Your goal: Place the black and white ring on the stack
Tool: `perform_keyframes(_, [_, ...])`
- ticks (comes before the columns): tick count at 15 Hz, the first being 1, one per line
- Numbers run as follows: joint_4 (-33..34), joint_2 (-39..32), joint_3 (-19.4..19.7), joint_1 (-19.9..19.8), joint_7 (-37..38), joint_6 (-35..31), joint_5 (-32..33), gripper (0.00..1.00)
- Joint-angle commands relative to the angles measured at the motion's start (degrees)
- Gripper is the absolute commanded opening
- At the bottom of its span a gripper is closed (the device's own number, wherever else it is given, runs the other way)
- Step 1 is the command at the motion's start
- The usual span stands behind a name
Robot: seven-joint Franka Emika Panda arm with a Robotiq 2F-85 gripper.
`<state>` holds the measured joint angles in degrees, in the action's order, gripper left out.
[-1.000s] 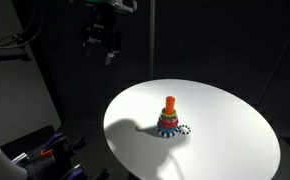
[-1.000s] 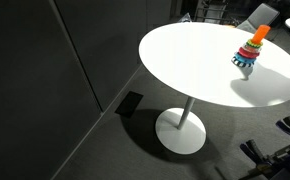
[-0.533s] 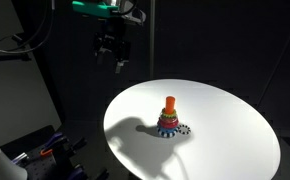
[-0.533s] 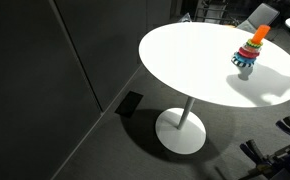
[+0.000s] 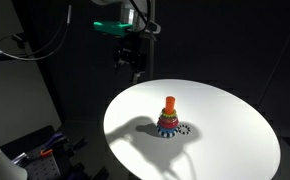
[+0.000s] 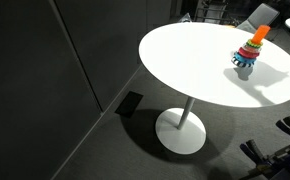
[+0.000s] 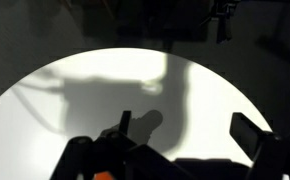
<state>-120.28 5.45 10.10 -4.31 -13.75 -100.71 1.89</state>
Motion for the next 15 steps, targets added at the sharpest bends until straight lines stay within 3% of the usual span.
perform_keyframes(1, [4.0, -4.1, -0.7, -1.6, 3.9, -1.5, 1.9, 1.00])
perform_keyframes(15, [14.2, -17.4, -0.3, -3.3, 15.5, -6.9, 5.0, 1.00])
